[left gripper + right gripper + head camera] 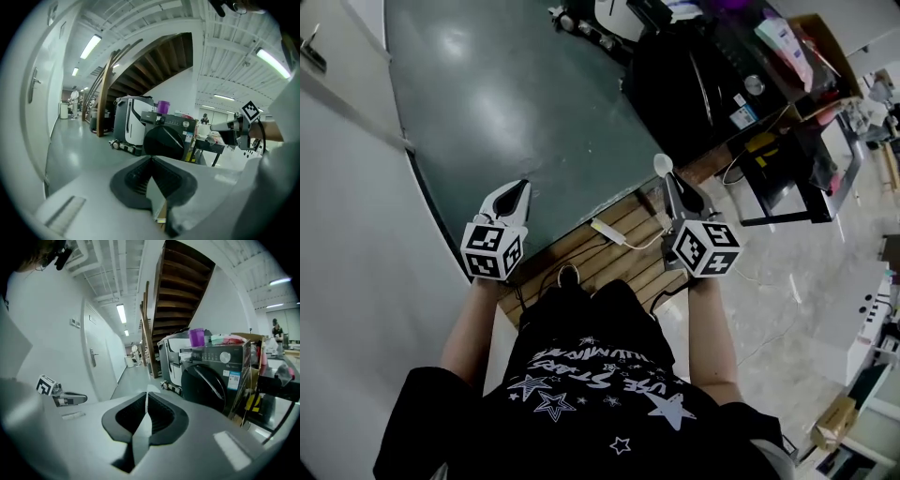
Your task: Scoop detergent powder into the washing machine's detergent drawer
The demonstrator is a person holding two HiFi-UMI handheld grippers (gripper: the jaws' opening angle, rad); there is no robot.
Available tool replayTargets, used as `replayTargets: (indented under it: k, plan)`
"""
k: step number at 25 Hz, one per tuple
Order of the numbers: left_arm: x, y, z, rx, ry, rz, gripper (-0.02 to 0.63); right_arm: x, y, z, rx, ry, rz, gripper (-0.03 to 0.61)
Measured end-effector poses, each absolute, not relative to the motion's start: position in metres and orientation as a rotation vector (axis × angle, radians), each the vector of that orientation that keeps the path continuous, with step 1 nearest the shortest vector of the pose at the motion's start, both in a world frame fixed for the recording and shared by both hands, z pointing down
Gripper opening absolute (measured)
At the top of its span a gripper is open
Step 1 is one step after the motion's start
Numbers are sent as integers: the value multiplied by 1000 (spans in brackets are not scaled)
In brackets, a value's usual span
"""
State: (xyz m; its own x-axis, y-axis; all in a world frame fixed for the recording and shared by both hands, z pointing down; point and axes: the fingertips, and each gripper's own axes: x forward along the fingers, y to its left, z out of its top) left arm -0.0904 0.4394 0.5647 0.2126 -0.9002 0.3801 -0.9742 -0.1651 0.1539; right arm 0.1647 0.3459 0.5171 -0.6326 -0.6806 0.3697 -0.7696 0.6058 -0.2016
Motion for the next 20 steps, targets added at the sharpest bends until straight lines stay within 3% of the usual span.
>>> replayTargets:
  k: [11, 20]
  plan:
    - [-102, 347, 559, 2165, -1656, 257, 0, 163, 258, 502, 1320, -2548, 519, 37]
    - [-131, 192, 543, 2181, -1637, 277, 0, 139, 103, 493, 1394, -2562, 578, 37]
